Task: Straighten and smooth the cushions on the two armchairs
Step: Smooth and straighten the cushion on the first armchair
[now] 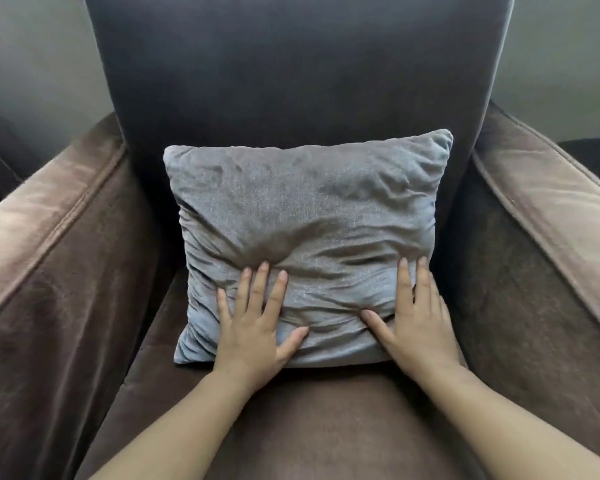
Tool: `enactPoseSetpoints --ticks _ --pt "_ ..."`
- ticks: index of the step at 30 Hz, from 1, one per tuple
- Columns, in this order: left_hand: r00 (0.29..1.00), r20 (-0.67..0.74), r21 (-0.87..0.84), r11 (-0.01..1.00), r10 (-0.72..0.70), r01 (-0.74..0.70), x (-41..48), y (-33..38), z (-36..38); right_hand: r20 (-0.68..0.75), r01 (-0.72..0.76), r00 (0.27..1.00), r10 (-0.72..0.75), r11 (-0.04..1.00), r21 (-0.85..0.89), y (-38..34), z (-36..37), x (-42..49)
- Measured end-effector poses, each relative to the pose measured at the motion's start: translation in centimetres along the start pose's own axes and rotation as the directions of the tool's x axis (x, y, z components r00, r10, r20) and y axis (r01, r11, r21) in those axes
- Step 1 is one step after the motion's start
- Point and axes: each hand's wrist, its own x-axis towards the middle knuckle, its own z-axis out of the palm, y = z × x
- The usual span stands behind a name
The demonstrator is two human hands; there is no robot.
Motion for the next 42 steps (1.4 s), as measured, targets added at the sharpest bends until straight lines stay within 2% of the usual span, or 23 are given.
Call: enactPoseSetpoints --ticks 5,9,13,16,18,20,24,28,31,33,34,36,38,42 --pt "0.989 0.141 0.017 0.999 -0.037 0.035 0.2 0.4 -6.3 0.078 0.019 0.997 -0.020 1.000 0.017 -1.3 -5.3 -0.3" --pt "0.962 0.260 -0.080 0.991 -0.086 0.111 1.0 1.3 -11.0 0.150 0.068 0.986 -0.072 0.997 0.029 -3.2 -9.4 0.4" --pt "0.905 0.404 -0.188 0.955 -0.136 0.228 1.1 1.3 -14.6 0.236 0.103 0.964 -0.126 0.989 0.110 -5.9 -12.8 1.3" --pt "0.860 0.469 -0.314 0.872 -0.202 0.376 0.7 0.6 -15.9 0.257 0.166 0.946 -0.197 0.977 0.136 -7.9 -14.3 2.2" --pt "0.835 0.473 -0.398 0.777 -0.282 0.488 0.0 0.0 -15.9 0.251 0.208 0.938 -0.240 0.967 0.148 -9.8 -14.6 2.8" --pt "0.770 0.504 -0.472 0.623 -0.390 0.624 -0.9 -0.9 -15.4 0.258 0.261 0.920 -0.297 0.951 0.164 -12.4 -14.4 3.0" --pt "0.659 0.514 -0.548 0.381 -0.549 0.745 -3.5 -4.6 -11.5 0.282 0.374 0.866 -0.412 0.910 0.182 -17.5 -13.1 3.3" --pt "0.571 0.567 -0.622 0.146 -0.593 0.769 -4.7 -7.2 -9.8 0.234 0.457 0.853 -0.466 0.885 0.095 -21.8 -12.0 5.7" --pt "0.444 0.685 -0.613 -0.128 -0.578 0.780 -5.3 -8.3 -9.1 0.255 0.479 0.844 -0.472 0.877 0.041 -25.3 -11.4 8.9" --pt "0.415 0.731 -0.617 -0.263 -0.542 0.742 -5.2 -9.4 -8.5 0.290 0.494 0.829 -0.478 0.869 0.021 -28.4 -11.5 11.8" --pt "0.410 0.742 -0.614 -0.291 -0.531 0.733 -4.9 -10.1 -8.1 0.301 0.489 0.830 -0.470 0.872 0.016 -30.0 -11.5 13.2" --pt "0.407 0.755 -0.605 -0.304 -0.515 0.736 -4.4 -10.8 -7.3 0.300 0.482 0.835 -0.462 0.876 0.007 -32.8 -11.2 15.8" --pt "0.414 0.745 -0.603 -0.264 -0.523 0.753 -3.9 -10.9 -6.3 0.252 0.485 0.847 -0.469 0.874 -0.004 -34.6 -10.6 17.7" --pt "0.402 0.641 -0.578 -0.067 -0.654 0.813 -3.4 -11.6 -4.8 0.265 0.440 0.873 -0.409 0.895 -0.070 -37.1 -8.9 19.9"
